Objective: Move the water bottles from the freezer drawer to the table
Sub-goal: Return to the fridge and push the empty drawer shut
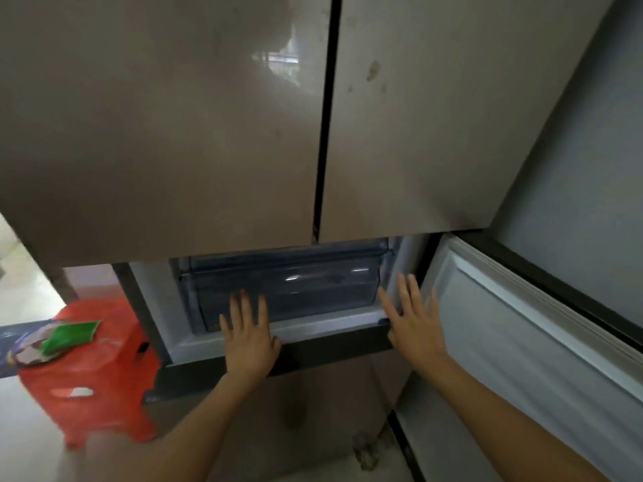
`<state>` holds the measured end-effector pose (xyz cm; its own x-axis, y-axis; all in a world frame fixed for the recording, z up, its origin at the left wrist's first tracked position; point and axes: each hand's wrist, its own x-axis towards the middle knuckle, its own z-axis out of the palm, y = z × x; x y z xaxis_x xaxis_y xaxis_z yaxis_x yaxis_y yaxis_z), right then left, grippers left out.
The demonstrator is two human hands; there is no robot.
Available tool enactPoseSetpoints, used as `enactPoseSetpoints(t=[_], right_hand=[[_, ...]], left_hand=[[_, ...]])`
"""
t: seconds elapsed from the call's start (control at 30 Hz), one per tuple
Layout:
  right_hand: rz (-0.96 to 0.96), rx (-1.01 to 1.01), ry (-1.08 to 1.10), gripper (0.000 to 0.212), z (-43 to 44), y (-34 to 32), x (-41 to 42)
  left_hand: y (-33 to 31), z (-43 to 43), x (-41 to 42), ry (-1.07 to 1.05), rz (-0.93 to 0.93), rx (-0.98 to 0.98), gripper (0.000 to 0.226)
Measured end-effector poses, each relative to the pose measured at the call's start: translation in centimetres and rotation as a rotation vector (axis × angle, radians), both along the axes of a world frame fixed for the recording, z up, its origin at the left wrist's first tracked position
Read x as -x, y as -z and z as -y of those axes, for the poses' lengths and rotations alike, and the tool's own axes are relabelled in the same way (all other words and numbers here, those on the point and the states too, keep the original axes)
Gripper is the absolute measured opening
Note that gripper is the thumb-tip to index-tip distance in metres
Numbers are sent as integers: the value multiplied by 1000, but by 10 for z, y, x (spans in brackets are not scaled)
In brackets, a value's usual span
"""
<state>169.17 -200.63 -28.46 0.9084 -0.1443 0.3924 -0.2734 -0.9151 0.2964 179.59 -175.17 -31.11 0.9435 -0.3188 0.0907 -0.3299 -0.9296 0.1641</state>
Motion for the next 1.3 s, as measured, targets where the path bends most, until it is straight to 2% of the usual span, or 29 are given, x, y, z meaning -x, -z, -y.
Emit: enactPoseSetpoints(t=[0.17,0.33,0.47,0.6,0.73,1.03,1.1,1.23,1.3], right_hand=[[55,41,263,103,14,-42,131],[77,33,544,81,20,-93,252],[-5,-74,838,72,24,-122,332],[-69,-214,972,66,44,-131,394],[-56,-365,935,63,56,-137,435],[-235,-216,729,47,37,-158,437],[-236,-289,657,45,25,-164,440],[-108,-562,504,37,-3,-178,442],[-68,-682,416,40,-25,-180,441]], left_hand=[[-24,1,59,209,60,123,85],[-43,16,116,387,104,239,83],[-56,28,157,485,105,207,81],[-69,36,188,503,122,219,81],[-79,42,223,496,155,236,83],[-77,38,330,432,77,238,81],[-80,37,355,472,67,252,79],[-97,40,383,604,64,360,71],[-109,39,391,681,23,453,83]])
